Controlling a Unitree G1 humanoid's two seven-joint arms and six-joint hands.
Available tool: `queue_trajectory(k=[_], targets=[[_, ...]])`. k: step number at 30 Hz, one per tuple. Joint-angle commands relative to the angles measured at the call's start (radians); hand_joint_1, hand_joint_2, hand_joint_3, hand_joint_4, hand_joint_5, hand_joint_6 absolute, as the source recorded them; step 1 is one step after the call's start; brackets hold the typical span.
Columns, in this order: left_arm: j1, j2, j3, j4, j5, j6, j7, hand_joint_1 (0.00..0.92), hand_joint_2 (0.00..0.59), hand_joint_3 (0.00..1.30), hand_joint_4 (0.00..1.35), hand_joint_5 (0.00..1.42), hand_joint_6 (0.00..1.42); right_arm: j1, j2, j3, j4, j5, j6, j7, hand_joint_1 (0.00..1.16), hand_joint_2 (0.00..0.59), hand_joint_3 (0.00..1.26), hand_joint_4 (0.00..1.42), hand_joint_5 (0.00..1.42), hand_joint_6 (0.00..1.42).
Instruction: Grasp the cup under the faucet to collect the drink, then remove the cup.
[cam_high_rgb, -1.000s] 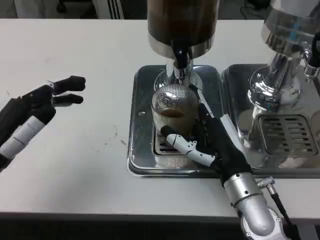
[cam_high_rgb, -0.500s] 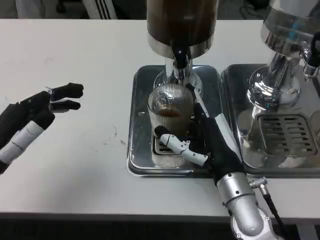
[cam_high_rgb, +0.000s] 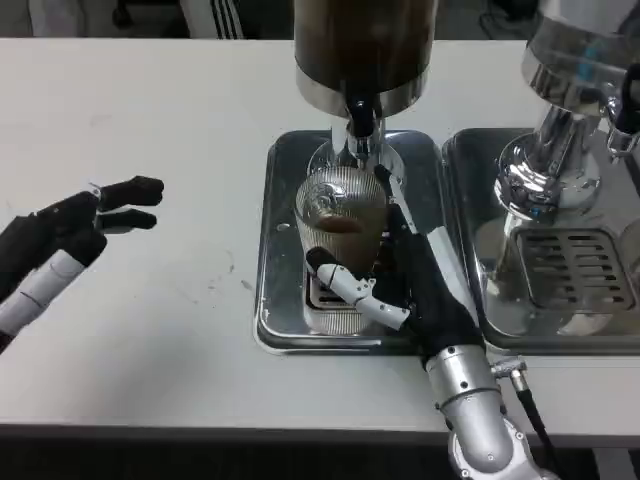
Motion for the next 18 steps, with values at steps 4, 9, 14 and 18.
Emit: queue_trajectory(k=[4,9,14,18], targets=[[0.016,0.021,-0.006,0.000,0.007,0.009,0.007,0.000,0.110,0.29,0.23,0.29,0.23,-0.014,0.006,0.012,0.029,-0.029,-0.009,-0.056,0.58,0.217,0.00,0.00,0.00,0.00],[0.028,0.024,-0.005,-0.004,0.007,0.012,0.007,0.000,0.110,0.29,0.24,0.29,0.22,-0.018,0.011,0.015,0.038,-0.029,-0.009,-0.058,0.58,0.218,0.00,0.00,0.00,0.00],[0.038,0.029,-0.006,-0.008,0.008,0.018,0.007,0.000,0.110,0.29,0.24,0.30,0.22,-0.022,0.015,0.018,0.044,-0.029,0.000,-0.058,0.58,0.219,0.00,0.00,0.00,0.00],[0.047,0.033,-0.004,-0.017,0.005,0.023,0.004,0.000,0.111,0.29,0.24,0.30,0.22,-0.020,0.027,0.019,0.052,-0.031,0.006,-0.074,0.57,0.215,0.00,0.00,0.00,0.01]])
